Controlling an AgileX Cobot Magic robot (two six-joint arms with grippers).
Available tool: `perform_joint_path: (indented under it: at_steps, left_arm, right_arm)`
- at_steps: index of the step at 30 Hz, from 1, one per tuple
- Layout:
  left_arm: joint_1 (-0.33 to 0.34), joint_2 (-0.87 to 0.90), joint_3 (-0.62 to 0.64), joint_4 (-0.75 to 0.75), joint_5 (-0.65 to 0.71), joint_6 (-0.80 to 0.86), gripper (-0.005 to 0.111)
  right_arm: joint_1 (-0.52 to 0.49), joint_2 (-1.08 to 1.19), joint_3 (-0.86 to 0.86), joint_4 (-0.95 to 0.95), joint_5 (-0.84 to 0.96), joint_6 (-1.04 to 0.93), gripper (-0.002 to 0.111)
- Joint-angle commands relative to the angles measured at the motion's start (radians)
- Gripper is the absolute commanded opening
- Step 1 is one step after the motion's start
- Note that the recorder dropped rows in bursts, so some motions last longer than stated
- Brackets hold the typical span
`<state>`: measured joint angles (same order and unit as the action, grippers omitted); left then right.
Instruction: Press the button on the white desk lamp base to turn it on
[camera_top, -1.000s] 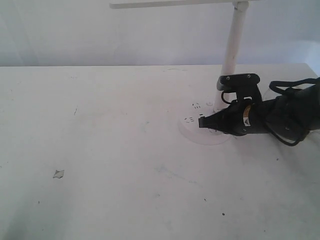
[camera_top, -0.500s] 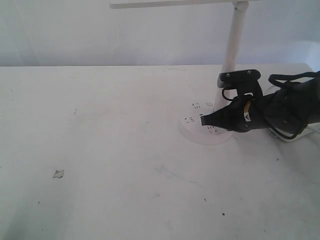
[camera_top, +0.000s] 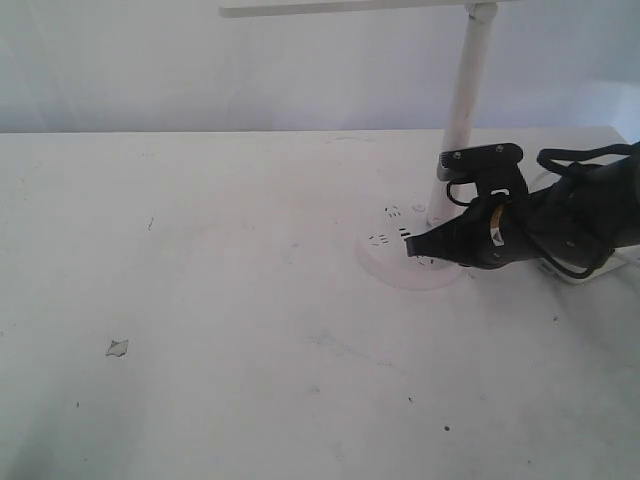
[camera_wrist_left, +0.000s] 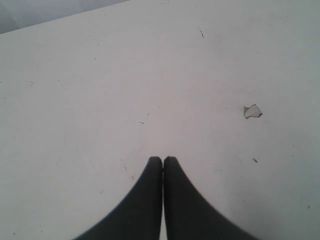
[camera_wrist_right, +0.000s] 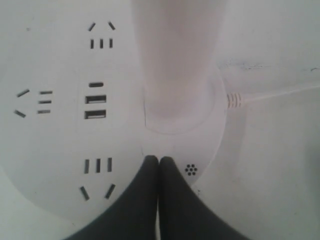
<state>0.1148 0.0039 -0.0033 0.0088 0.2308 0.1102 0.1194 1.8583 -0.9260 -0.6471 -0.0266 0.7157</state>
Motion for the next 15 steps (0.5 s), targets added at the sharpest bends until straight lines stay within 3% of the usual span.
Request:
perform_joint_path:
  at_steps: [1, 15]
  left_arm:
    - [0.001, -0.004, 0.003, -0.001, 0.001, -0.001, 0.000]
    - [0.001, -0.004, 0.003, -0.001, 0.001, -0.001, 0.000]
  right_arm:
    - [-0.001, 0.006, -0.015, -0.007, -0.003, -0.006, 0.000]
    - [-0.001, 0.058, -0.028, -0.018, -0.002, -0.006, 0.000]
